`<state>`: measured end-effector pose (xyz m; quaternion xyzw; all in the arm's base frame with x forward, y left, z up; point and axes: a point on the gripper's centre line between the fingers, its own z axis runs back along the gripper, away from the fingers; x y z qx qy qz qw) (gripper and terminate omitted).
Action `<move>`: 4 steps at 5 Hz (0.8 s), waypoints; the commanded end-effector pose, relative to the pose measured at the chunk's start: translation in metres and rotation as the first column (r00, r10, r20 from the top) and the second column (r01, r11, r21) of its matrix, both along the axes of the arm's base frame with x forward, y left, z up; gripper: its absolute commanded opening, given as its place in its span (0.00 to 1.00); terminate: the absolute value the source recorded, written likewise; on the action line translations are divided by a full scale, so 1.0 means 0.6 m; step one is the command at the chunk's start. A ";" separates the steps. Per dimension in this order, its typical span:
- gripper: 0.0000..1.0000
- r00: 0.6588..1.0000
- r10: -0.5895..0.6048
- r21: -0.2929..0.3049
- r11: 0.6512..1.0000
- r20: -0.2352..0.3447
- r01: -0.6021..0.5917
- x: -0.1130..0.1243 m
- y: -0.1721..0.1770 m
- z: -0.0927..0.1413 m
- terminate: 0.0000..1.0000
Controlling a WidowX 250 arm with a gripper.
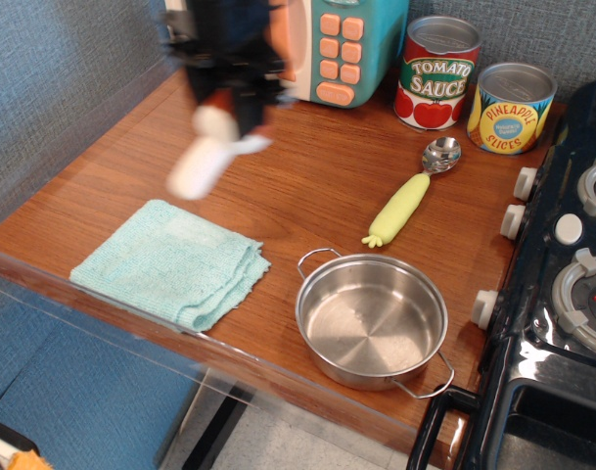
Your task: Take mushroom from the pot and move it to the left side of the towel.
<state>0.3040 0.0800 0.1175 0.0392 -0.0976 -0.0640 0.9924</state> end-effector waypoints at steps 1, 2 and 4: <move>0.00 0.993 0.111 0.108 0.988 -0.043 -0.106 -0.087 0.157 -0.012 0.00; 0.00 0.989 0.137 0.159 0.979 -0.050 -0.128 -0.091 0.227 -0.019 0.00; 1.00 0.992 0.128 0.088 0.988 -0.009 -0.127 -0.090 0.229 -0.014 0.00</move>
